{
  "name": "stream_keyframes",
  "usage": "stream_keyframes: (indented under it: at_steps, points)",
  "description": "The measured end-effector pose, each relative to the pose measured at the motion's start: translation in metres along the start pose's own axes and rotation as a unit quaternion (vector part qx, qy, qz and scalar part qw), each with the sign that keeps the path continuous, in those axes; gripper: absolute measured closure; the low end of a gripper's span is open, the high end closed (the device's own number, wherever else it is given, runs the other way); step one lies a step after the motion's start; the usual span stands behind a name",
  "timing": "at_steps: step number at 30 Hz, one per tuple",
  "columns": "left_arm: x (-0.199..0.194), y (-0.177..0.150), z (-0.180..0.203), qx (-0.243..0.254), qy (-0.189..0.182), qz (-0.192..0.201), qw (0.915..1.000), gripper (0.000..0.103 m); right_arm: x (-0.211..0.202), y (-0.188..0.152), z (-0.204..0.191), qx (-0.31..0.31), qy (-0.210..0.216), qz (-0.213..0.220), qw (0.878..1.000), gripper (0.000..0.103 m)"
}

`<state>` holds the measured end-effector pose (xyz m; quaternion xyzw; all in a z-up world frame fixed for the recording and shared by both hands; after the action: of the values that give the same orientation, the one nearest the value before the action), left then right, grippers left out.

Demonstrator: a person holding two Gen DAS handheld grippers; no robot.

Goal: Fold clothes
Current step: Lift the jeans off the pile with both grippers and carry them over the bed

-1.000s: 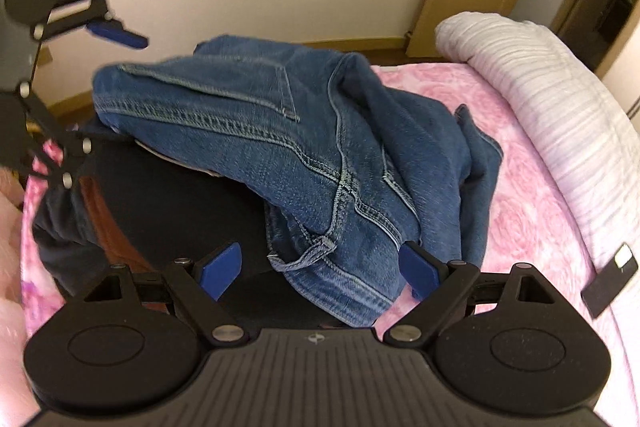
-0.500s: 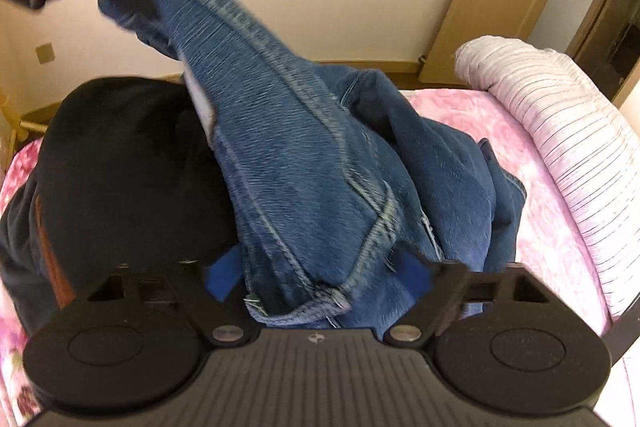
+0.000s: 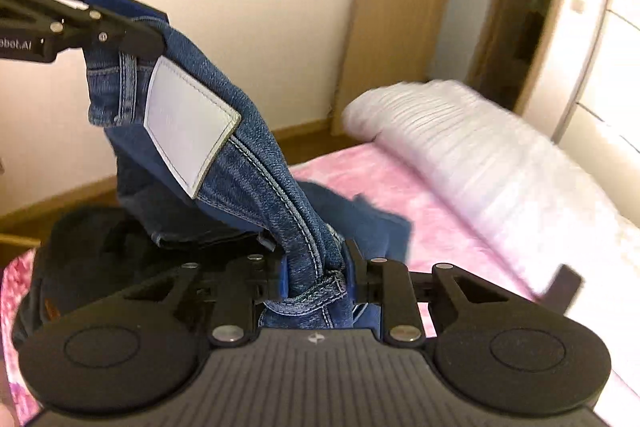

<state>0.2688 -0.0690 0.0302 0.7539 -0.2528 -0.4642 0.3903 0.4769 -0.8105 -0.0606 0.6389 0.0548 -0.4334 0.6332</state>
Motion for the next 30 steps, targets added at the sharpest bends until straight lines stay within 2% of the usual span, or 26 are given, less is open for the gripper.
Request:
stream_keyframes:
  at_steps: [3,6,9,12,17,21,26,28,30]
  points:
    - [-0.013,0.033,0.044,0.016,-0.028,0.028,0.9991,0.089,-0.051,-0.003,0.029,0.027,-0.018,0.020,0.999,0.079]
    - [-0.025,0.060,0.100,0.033,-0.063,0.049,0.9963,0.090,-0.111,-0.032,0.057,0.059,-0.036,0.017,0.997,0.080]
    - [-0.037,0.082,0.167,0.043,-0.100,0.061,0.9922,0.090,-0.179,-0.080,0.077,0.080,-0.049,0.011,0.996,0.080]
    - [-0.042,0.100,0.238,0.054,-0.136,0.057,0.9877,0.090,-0.249,-0.134,0.094,0.111,-0.054,0.000,0.992,0.080]
    - [-0.039,0.129,0.350,0.075,-0.201,0.051,0.9753,0.090,-0.358,-0.226,0.121,0.191,-0.070,-0.034,0.978,0.080]
    - [-0.023,0.142,0.422,0.098,-0.276,0.053,0.9547,0.090,-0.429,-0.286,0.138,0.231,-0.116,-0.060,0.964,0.080]
    - [-0.001,0.137,0.491,0.141,-0.378,0.046,0.9137,0.090,-0.488,-0.346,0.143,0.302,-0.206,-0.080,0.927,0.080]
    - [0.005,0.127,0.503,0.156,-0.401,0.036,0.9018,0.091,-0.502,-0.361,0.138,0.325,-0.225,-0.085,0.915,0.080]
    - [0.009,0.125,0.513,0.161,-0.418,0.032,0.8937,0.091,-0.514,-0.370,0.129,0.339,-0.234,-0.095,0.906,0.080]
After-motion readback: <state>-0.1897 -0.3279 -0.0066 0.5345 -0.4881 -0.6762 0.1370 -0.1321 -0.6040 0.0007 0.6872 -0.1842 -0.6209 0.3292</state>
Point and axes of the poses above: each gripper's, at about its wrist camera, not at the fingertips, and x roughly the way its jaws point, z to its right, y to its top, the point moved 3 cm from there along x, roughly the way its jaws point, and after that the axes turned 4 degrees about -y, right-handed, at the moved point
